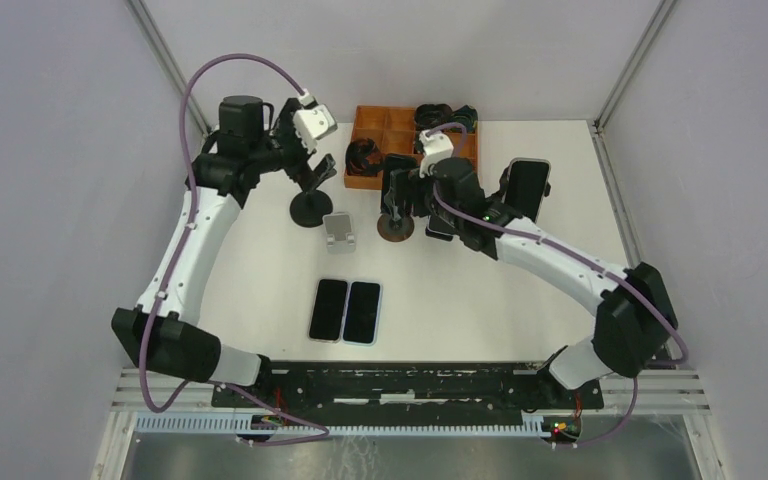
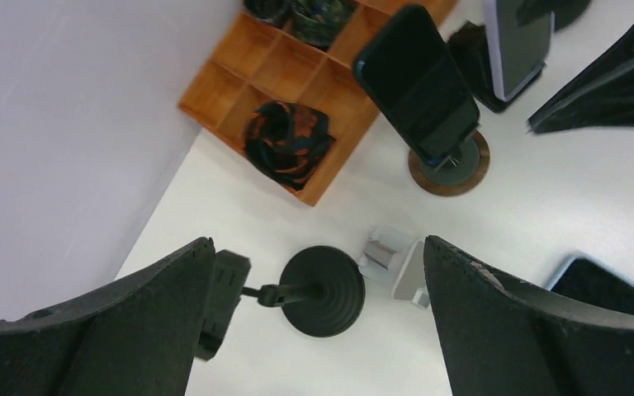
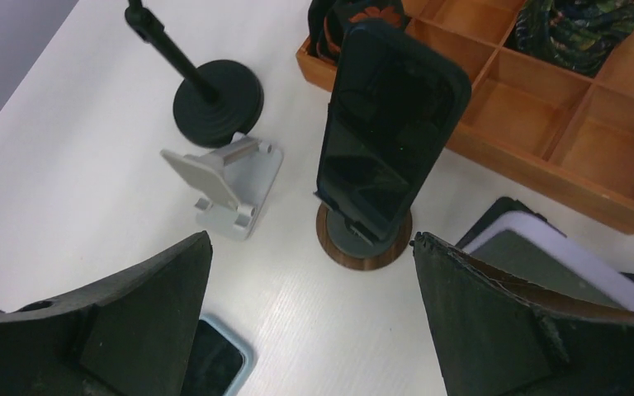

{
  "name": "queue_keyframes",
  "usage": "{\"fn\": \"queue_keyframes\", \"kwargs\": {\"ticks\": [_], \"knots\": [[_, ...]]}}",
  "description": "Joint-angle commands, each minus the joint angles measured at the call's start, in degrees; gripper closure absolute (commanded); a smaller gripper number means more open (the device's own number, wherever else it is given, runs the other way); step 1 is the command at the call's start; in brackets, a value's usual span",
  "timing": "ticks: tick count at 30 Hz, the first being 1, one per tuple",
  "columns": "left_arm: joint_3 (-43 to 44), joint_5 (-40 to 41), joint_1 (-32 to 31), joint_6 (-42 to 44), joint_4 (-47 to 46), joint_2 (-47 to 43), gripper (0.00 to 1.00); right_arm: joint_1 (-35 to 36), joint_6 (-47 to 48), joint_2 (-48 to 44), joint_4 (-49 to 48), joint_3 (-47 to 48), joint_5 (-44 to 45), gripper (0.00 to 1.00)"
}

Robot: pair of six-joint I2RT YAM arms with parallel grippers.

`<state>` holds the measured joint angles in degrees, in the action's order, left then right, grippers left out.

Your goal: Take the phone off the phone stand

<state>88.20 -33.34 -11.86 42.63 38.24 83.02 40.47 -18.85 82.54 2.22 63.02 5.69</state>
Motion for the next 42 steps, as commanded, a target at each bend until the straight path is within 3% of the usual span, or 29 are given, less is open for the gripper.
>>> {"fn": "queue_keyframes", "kwargs": {"ticks": [1,5,13,28,37,42], "knots": [[3.7,10.6,0.7,-14.2,-4.8,-2.7,0.0,0.0,0.4,6.9,-1.7,9.5,6.6,0.02],[8.2,11.3,0.8,-15.3,1.7,-1.4,0.0,0.1,-0.4,10.6,-1.8,11.2,9.3,0.02],[6.3,10.3,0.8,-16.9,2.5,-3.3,0.0,0.0,-2.2,14.1,-3.9,11.4,15.2,0.02],[1.8,7.9,0.8,-17.3,3.1,-5.4,0.0,-0.9,-0.6,23.3,-5.7,16.8,13.3,0.05],[0.5,7.1,0.8,-16.8,3.1,-5.5,0.0,-1.0,-2.8,25.2,-10.4,15.3,8.5,0.27],[-0.6,6.8,0.8,-16.1,3.1,-5.7,0.0,-1.0,-3.0,24.8,-13.4,13.2,6.7,0.54]]}}
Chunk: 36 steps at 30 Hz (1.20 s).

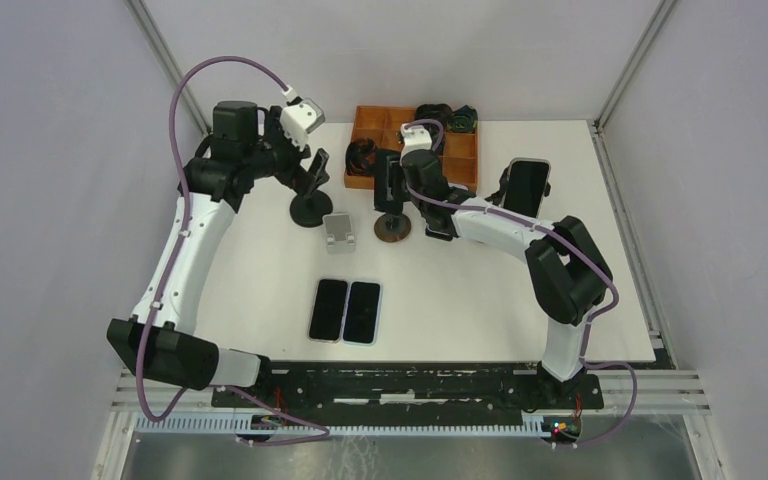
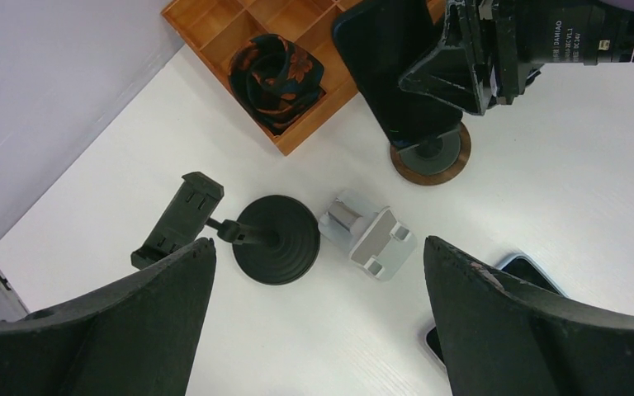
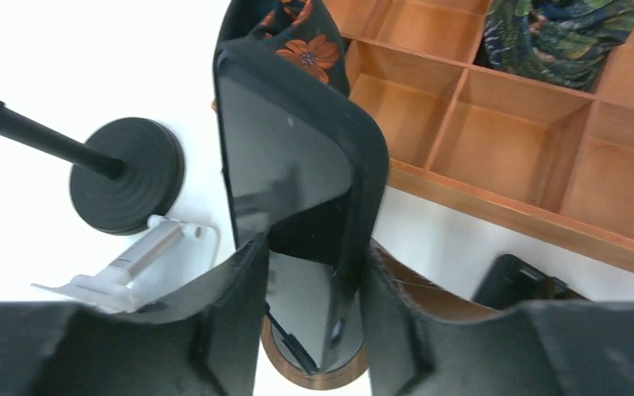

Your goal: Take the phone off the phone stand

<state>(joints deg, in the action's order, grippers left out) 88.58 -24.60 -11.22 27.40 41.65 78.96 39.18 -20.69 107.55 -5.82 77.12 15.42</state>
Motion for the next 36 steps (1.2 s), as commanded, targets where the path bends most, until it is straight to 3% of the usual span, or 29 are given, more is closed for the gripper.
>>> {"fn": "queue_keyframes", "kwargs": {"ticks": [1,14,21,36], "knots": [[-1.3,-2.1,0.2,-0.7,-0.3,-1.6,0.0,0.3,-1.2,-0.4,-5.8,-1.3,-3.2,0.58],[-6.7,-4.2,0.1,2.6,0.1,-2.2,0.0,0.2,-0.3,-6.7,-17.5,-11.1,-14.1,1.0],[-9.4,-7.5,0.1,5.2,2.3,-3.0,0.0,0.1,-2.9,-13.7,-25.4,-18.1,-24.9,1.0],[-12.8,-18.8,0.2,15.8,10.9,-5.3,0.06,-0.3,-21.4,-27.6,-46.7,-35.5,-38.6,1.0]]}}
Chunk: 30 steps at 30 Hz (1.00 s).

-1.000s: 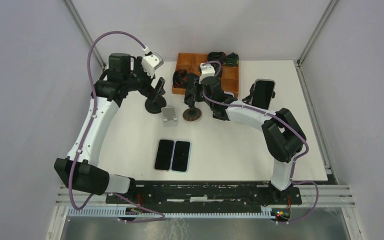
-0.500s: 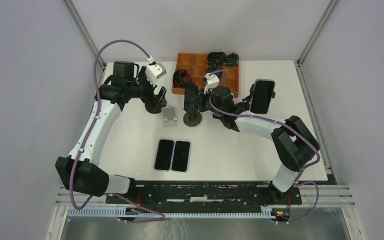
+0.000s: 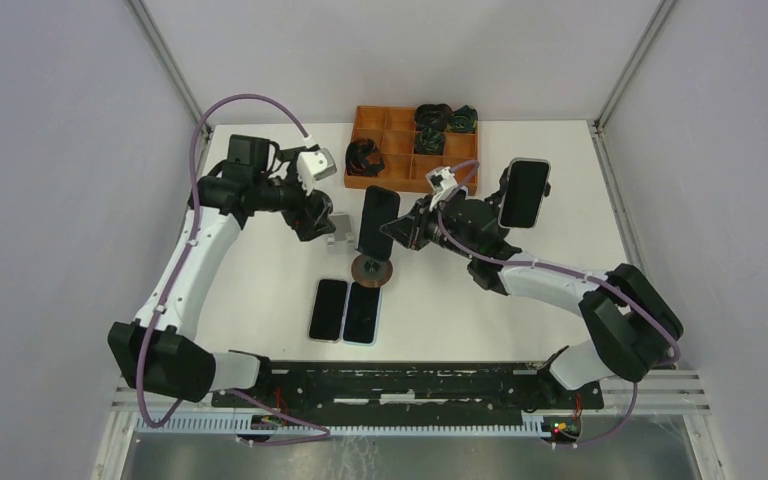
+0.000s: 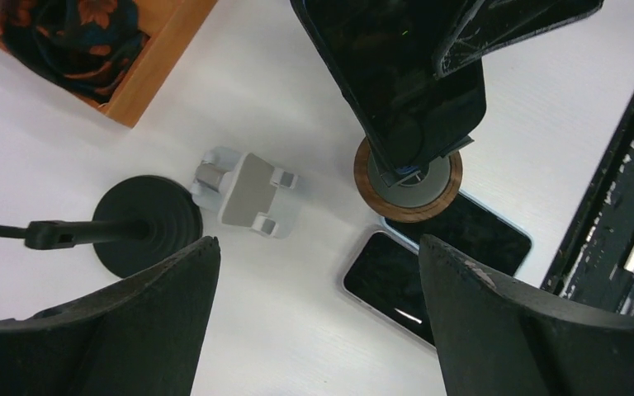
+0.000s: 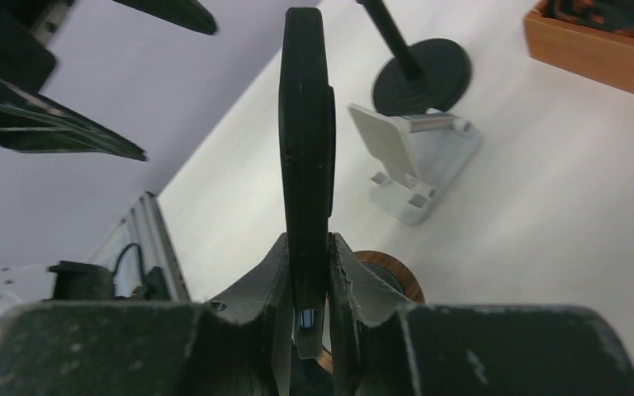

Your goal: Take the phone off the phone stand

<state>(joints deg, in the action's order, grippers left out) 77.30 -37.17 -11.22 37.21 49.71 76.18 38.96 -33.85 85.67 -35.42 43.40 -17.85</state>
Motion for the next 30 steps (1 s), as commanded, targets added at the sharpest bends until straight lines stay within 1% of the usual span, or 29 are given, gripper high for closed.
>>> {"fn": "queue_keyframes", "kwargs": {"ticks": [1,4,7,12,15,16,20,25,30], "knots": [[-2.3,-7.2,0.1,7.2,3.0,-3.0,0.06,-0.1,-9.4,-6.6,-18.8,-2.7,-5.9,1.0],[-4.9,-10.7,0.1,12.0,4.7,-4.9,0.05,-0.1,-14.2,-8.2,-24.4,-5.4,-8.8,1.0],[-5.9,-13.7,0.1,18.1,8.7,-6.0,0.02,0.0,-19.2,-9.0,-30.4,-6.9,-12.4,1.0],[-6.7,-19.8,0.1,23.8,15.0,-6.2,0.0,0.0,-26.8,-9.4,-40.1,-8.6,-13.9,1.0],[-8.4,-24.7,0.1,24.2,15.7,-7.0,0.01,0.1,-30.7,-9.0,-45.0,-9.3,-13.5,1.0],[-8.8,-26.1,0.1,23.9,15.6,-7.2,0.03,0.0,-31.9,-8.9,-46.5,-9.5,-13.3,1.0],[-10.6,-29.5,0.2,21.7,14.8,-7.6,0.06,0.5,-35.1,-8.8,-50.6,-9.9,-12.9,1.0],[-9.4,-34.3,0.2,20.1,15.0,-7.4,0.08,2.1,-34.8,-8.7,-50.9,-8.9,-12.6,1.0],[-8.5,-36.6,0.2,18.6,15.3,-6.9,0.12,3.7,-33.2,-8.1,-49.6,-7.3,-11.6,1.0]]}}
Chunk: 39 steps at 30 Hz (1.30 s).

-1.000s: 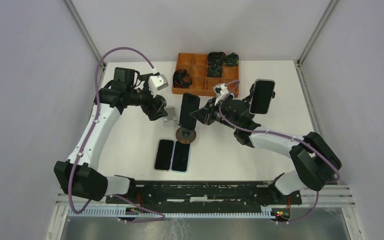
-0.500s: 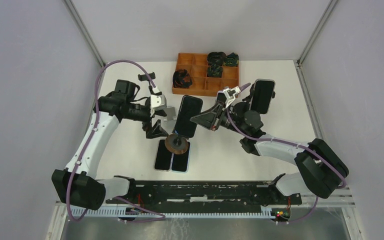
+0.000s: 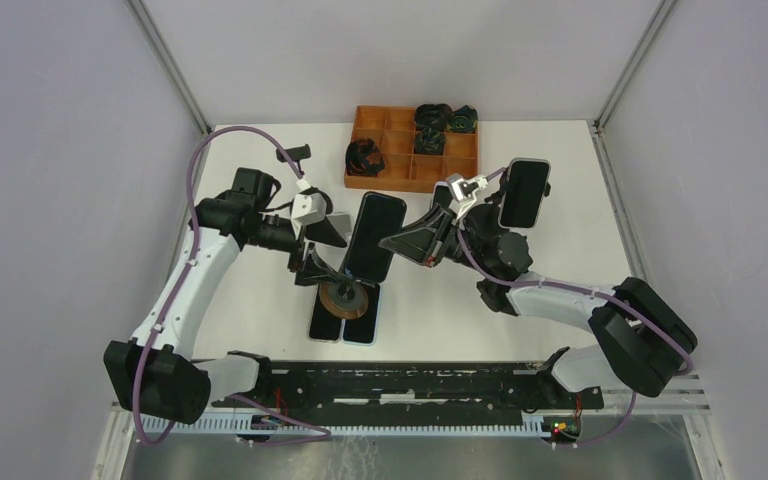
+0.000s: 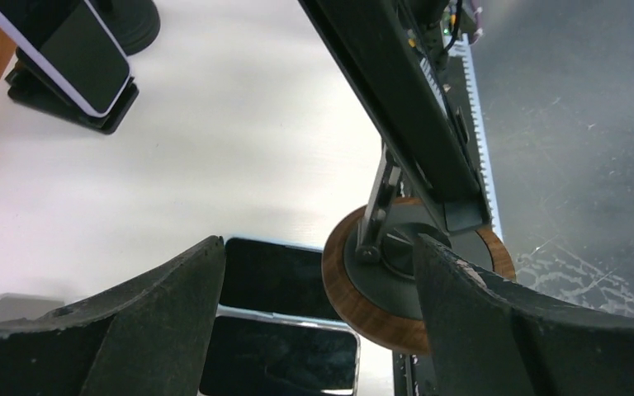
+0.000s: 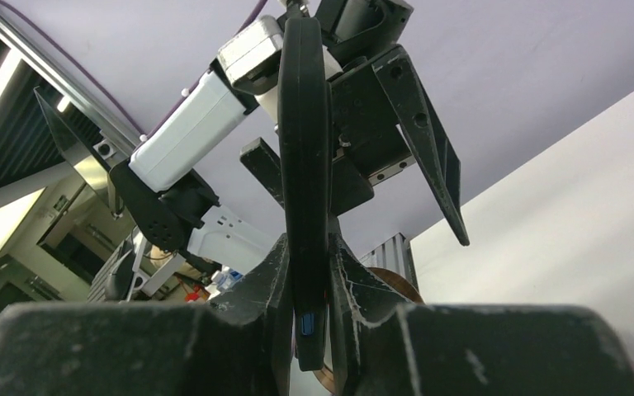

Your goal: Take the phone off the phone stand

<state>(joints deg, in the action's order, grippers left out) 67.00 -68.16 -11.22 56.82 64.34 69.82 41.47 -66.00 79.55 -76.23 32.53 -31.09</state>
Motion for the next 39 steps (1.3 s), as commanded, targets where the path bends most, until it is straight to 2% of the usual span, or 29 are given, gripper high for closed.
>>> {"fn": "queue_keyframes", "kwargs": {"ticks": [1,9,16,20,23,26,28,31,33,39], "knots": [[1.6,-6.1,0.2,-1.1,0.9,-0.5,0.13,1.4,-1.1,-1.7,-9.0,4.0,1.9,1.0],[0.3,-7.7,0.1,3.3,4.2,0.0,0.21,4.2,0.4,0.8,-7.7,8.8,3.9,1.0],[1.4,-8.6,0.1,8.0,8.7,1.9,0.32,6.4,3.5,1.5,-3.9,11.0,5.0,1.0],[3.1,-8.2,0.2,9.7,10.0,2.7,0.49,6.9,4.2,1.2,-3.4,10.4,5.5,1.0],[3.9,-7.6,0.1,10.9,10.1,2.6,0.69,6.9,4.5,0.7,-2.6,9.4,6.6,1.0],[4.5,-6.9,0.1,12.2,10.1,2.6,0.83,7.1,4.3,0.5,-2.4,8.7,7.5,0.99],[5.0,-6.4,0.1,12.8,10.1,2.5,0.9,7.0,3.7,0.8,-2.2,8.6,7.7,0.87],[5.6,-5.3,0.1,14.0,10.0,1.9,0.97,7.0,3.0,1.3,-1.6,8.6,8.8,0.82],[5.8,-5.0,0.1,14.4,10.0,1.6,0.98,7.1,2.8,1.5,-0.3,9.0,9.6,0.75],[5.7,-3.2,0.1,18.0,11.8,0.6,0.98,6.8,2.9,1.9,2.8,10.5,11.4,0.68]]}}
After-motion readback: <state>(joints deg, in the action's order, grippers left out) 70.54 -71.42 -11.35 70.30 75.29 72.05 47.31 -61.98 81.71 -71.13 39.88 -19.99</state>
